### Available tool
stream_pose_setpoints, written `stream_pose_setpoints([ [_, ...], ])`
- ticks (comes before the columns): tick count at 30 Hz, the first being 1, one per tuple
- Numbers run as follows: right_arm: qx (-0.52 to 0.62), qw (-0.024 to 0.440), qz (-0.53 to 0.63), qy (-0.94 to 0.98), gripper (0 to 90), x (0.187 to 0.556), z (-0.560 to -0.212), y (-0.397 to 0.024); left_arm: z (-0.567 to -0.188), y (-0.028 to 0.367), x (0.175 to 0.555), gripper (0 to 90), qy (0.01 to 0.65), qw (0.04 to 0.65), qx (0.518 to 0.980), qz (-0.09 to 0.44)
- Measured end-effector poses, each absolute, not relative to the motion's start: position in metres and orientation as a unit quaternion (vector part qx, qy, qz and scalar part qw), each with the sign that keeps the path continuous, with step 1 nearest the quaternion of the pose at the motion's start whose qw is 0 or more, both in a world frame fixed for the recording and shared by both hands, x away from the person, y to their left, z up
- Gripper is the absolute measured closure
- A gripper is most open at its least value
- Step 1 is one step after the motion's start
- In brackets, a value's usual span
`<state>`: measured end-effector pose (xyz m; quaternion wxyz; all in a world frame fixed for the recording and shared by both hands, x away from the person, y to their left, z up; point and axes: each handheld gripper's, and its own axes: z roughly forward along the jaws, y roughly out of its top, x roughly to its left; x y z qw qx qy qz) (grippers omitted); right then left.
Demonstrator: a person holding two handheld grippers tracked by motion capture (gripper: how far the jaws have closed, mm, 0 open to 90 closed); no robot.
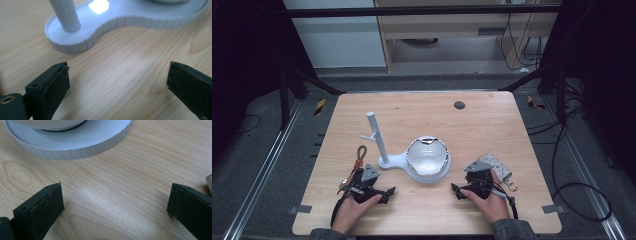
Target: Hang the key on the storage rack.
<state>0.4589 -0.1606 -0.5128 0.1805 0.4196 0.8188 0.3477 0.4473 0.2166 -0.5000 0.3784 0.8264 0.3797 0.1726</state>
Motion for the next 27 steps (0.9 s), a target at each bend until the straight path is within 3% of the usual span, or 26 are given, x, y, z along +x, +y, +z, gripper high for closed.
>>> stream_pose_setpoints([
  [6,0.421,0.181,0.347,0.818,0.3,0.459,-0.513,-0.16,-0.481,0.237,0.436,8.3,0.396,0.404,0.801,0.195],
  [16,0.421,0.182,0.348,0.818,0.3,0.459,-0.513,-0.16,-0.468,0.268,0.437,13.4,0.436,0.384,0.78,0.234],
  [20,0.421,0.183,0.347,0.818,0.4,0.458,-0.513,-0.161,-0.46,0.279,0.437,20.5,0.454,0.379,0.768,0.245],
  [27,0.422,0.182,0.346,0.818,0.4,0.457,-0.513,-0.161,-0.448,0.297,0.462,29.8,0.479,0.324,0.79,0.205],
])
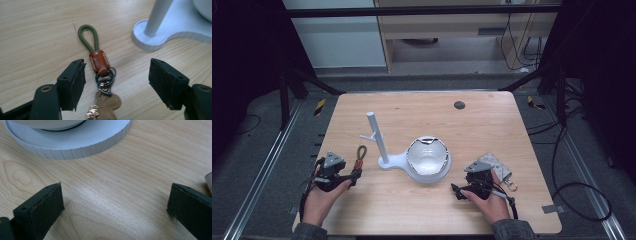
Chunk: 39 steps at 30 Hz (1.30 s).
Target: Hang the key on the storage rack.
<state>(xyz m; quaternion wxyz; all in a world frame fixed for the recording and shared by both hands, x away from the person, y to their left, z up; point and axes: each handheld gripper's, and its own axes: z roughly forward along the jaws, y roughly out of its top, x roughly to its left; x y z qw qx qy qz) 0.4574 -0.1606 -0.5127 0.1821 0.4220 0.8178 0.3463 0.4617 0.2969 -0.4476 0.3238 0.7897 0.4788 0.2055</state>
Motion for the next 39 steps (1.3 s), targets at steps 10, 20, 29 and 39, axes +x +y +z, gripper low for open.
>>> stream_pose_setpoints([
  [10,0.422,0.18,0.346,0.818,0.4,0.456,-0.513,-0.161,-0.453,0.299,0.503,42.9,0.511,0.256,0.808,0.145],
  [20,0.419,0.181,0.347,0.819,0.4,0.456,-0.513,-0.162,-0.453,0.291,0.524,44.2,0.548,0.228,0.797,0.11],
  [29,0.417,0.18,0.348,0.82,0.4,0.455,-0.513,-0.162,-0.456,0.287,0.536,46.3,0.562,0.209,0.793,0.101],
  [39,0.415,0.18,0.347,0.821,0.4,0.455,-0.513,-0.162,-0.462,0.284,0.541,52.8,0.569,0.199,0.792,0.101],
])
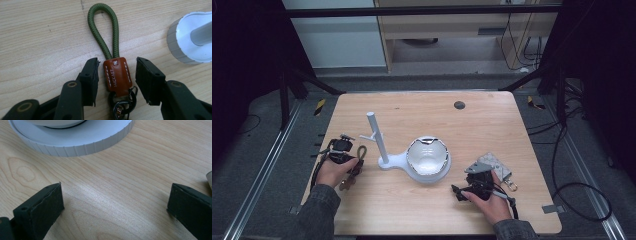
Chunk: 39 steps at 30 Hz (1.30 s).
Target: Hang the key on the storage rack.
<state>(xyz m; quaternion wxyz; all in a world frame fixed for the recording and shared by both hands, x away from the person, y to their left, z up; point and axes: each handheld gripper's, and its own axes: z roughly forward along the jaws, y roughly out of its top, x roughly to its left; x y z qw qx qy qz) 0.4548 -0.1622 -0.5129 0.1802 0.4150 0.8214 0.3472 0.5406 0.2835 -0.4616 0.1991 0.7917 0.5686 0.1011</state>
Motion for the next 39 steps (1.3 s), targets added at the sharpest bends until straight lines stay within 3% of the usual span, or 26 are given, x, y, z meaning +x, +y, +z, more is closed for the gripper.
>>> stream_pose_setpoints([
  [6,0.413,0.18,0.347,0.823,0.4,0.454,-0.513,-0.163,-0.468,0.284,0.541,54.7,0.573,0.194,0.79,0.101],
  [16,0.413,0.18,0.348,0.822,0.3,0.454,-0.513,-0.162,-0.47,0.282,0.539,65.6,0.557,0.196,0.799,0.118],
  [32,0.412,0.179,0.347,0.823,0.2,0.454,-0.513,-0.163,-0.458,0.305,0.49,65.8,0.516,0.362,0.759,0.162],
  [39,0.415,0.178,0.348,0.822,0.2,0.455,-0.513,-0.162,-0.45,0.306,0.484,65.9,0.506,0.38,0.754,0.175],
])
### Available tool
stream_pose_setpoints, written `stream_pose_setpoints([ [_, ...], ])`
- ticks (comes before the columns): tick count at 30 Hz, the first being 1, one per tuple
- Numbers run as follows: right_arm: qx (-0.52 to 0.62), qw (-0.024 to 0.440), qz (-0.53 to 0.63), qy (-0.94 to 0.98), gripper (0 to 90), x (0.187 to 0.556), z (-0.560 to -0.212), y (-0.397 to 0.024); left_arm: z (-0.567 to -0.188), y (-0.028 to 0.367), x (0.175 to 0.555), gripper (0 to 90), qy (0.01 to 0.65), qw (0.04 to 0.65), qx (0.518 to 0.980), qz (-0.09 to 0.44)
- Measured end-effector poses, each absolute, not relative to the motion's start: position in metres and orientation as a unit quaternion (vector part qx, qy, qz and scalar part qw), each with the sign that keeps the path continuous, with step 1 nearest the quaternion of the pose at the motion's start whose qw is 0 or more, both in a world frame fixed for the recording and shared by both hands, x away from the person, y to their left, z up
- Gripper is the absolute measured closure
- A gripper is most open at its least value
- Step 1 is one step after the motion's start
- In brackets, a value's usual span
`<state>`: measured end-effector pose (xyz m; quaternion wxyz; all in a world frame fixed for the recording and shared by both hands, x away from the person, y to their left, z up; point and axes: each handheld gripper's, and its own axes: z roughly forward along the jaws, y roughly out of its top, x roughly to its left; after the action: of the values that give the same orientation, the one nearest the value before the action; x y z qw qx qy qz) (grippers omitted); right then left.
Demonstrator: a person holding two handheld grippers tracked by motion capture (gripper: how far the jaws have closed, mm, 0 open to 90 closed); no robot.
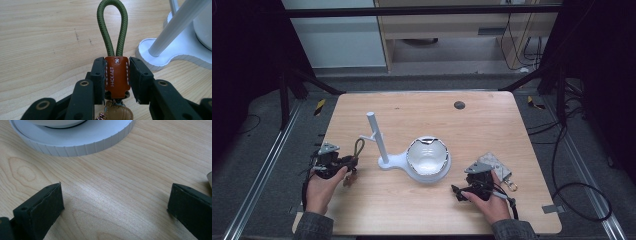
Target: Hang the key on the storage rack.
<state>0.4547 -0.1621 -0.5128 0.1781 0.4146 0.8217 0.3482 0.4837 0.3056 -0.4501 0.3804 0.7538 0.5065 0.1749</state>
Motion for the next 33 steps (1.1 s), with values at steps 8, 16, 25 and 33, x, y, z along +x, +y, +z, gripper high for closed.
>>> stream_pose_setpoints([
  [8,0.415,0.178,0.348,0.822,0.2,0.455,-0.513,-0.162,-0.441,0.304,0.469,65.9,0.489,0.392,0.75,0.211],
  [16,0.415,0.178,0.348,0.822,0.2,0.455,-0.513,-0.162,-0.431,0.301,0.45,65.9,0.47,0.423,0.736,0.243],
  [25,0.415,0.178,0.348,0.822,0.2,0.455,-0.513,-0.162,-0.425,0.302,0.433,65.9,0.466,0.444,0.72,0.26],
  [33,0.415,0.178,0.348,0.822,0.2,0.455,-0.513,-0.162,-0.41,0.302,0.417,65.9,0.454,0.477,0.697,0.283],
])
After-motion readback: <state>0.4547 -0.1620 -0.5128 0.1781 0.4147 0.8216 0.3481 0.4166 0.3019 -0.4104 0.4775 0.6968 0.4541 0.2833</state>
